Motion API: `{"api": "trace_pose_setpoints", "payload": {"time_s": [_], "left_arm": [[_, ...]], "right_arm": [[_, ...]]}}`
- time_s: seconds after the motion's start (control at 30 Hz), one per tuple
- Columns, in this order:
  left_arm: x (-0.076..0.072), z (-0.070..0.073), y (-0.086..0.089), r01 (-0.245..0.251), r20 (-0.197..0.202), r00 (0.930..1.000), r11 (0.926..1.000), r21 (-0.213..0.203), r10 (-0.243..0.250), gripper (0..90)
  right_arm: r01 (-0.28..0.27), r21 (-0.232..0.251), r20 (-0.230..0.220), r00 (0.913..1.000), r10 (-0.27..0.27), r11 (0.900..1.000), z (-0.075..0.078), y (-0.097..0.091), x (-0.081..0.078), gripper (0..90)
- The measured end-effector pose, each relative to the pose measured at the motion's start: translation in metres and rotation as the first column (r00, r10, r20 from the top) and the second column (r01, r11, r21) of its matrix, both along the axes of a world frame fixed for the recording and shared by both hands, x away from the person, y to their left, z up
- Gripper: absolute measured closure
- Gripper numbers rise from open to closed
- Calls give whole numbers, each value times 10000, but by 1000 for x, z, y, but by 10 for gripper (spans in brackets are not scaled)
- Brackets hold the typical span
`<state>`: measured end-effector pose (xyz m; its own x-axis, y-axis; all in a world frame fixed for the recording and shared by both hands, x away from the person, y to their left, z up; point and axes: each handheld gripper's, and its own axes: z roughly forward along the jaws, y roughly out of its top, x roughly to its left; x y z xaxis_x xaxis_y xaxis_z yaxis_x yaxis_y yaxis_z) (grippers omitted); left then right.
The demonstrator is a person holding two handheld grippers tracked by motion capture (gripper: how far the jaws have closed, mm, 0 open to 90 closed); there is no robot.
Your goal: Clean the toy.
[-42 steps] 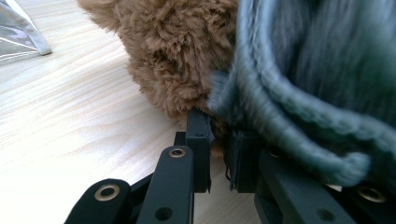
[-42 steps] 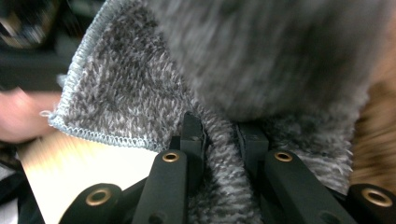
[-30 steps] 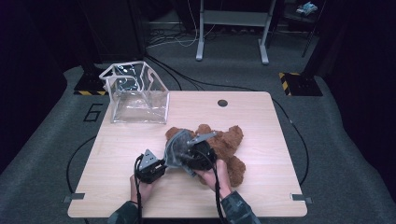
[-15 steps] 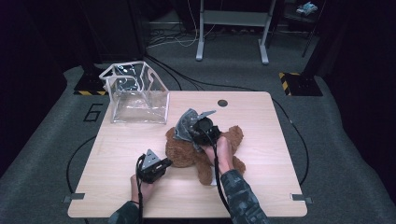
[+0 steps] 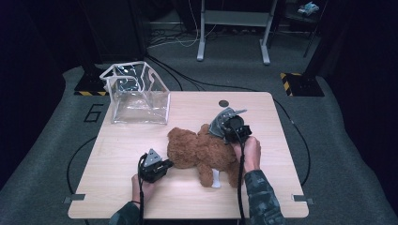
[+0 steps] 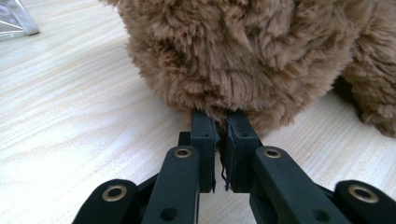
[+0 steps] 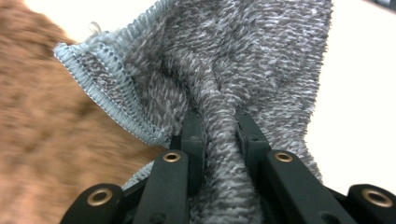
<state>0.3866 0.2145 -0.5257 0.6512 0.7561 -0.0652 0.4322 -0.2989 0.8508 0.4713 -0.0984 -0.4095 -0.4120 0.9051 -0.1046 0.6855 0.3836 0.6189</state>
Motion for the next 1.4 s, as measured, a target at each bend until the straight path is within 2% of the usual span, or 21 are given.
{"api": "trace_pose_setpoints", "payload": {"time_s": [0.13, 0.27, 0.33, 0.4, 0.43, 0.5, 0.57, 0.6, 0.67, 0.7, 0.73, 0.77, 0.8, 0.87, 0.9, 0.93, 1.0, 1.1, 1.13, 1.23, 1.4], "left_arm": [[1, 0, -1, 7, -69, 10000, 9998, 193, -5, 839], [1, 0, -1, 4, -212, 9998, 9998, 195, 0, 839], [1, 0, -1, 21, -153, 9999, 9997, 252, -18, 838], [1, 0, -1, 44, -125, 9999, 9996, 266, -40, 837], [1, 1, -1, 56, -89, 9999, 9995, 300, -53, 837], [0, 0, -1, -6, 15, 10000, 9999, 157, 6, 835], [0, 0, -1, 7, 17, 10000, 9999, 158, -7, 834], [-1, 0, 0, 74, 67, 9999, 9998, 205, -75, 834], [0, 0, 0, 75, 60, 10000, 9998, 202, -76, 833], [0, 0, 0, 104, 51, 9999, 9997, 229, -105, 833], [-1, 0, 0, 102, 10, 9999, 9997, 217, -102, 833], [-1, 0, 0, 102, 10, 9999, 9997, 217, -102, 833], [-1, 0, -1, 72, -36, 10000, 9998, 172, -71, 834], [-1, 1, -1, 102, -113, 9999, 9997, 243, -99, 834], [-1, 1, -1, 102, -113, 9999, 9997, 243, -99, 834], [0, 1, -1, 82, -82, 9999, 9996, 265, -80, 834], [-1, 0, -2, -9, -4, 10000, 9998, 193, 9, 834], [-1, 0, -1, 42, -40, 10000, 9997, 238, -42, 833], [0, 0, -2, 3, -22, 10000, 9998, 212, -3, 833], [0, 0, -2, -18, -29, 10000, 9997, 235, 19, 834], [0, 1, -2, 84, -52, 10000, 9991, 412, -82, 834]], "right_arm": [[354, -51, -155, 9992, -355, 9994, -6, -12, 1, 771], [878, -173, -588, 9943, -886, 9960, -18, -31, 2, 770], [1124, 320, -633, 9919, -1102, 9932, -19, -45, 0, 770], [1073, 771, -427, 9936, -1042, 9912, -8, -48, -4, 769], [1073, 771, -427, 9936, -1042, 9912, -8, -48, -4, 769], [720, 1368, 102, 9972, -740, 9880, 19, -42, -11, 769], [503, 1488, 212, 9983, -540, 9876, 27, -36, -12, 769], [-6, 1611, 500, 9987, -76, 9869, 41, -22, -14, 769], [-515, 1794, 629, 9972, 408, 9824, 50, -4, -15, 768], [-515, 1794, 629, 9972, 408, 9824, 50, -4, -15, 768], [-1026, 1863, 622, 9938, 924, 9771, 52, 18, -15, 768], [-1026, 1863, 622, 9938, 924, 9771, 52, 18, -15, 768], [-1574, 1569, 522, 9872, 1510, 9750, 47, 41, -15, 765], [-1867, 1490, 183, 9824, 1861, 9711, 36, 60, -15, 764], [-1867, 1490, 183, 9824, 1861, 9711, 36, 60, -15, 764], [-1962, 1157, -64, 9801, 1982, 9737, 21, 70, -12, 764], [-2013, 1092, -194, 9787, 2045, 9734, 15, 71, -10, 765], [-1722, 1435, -348, 9833, 1789, 9746, 8, 60, -8, 767], [-1487, 1336, -187, 9881, 1525, 9798, 9, 50, -9, 767], [-1243, 1420, -228, 9914, 1288, 9820, 10, 39, -10, 767], [-313, 1789, -329, 9987, 378, 9834, 9, -3, -9, 768]]}}
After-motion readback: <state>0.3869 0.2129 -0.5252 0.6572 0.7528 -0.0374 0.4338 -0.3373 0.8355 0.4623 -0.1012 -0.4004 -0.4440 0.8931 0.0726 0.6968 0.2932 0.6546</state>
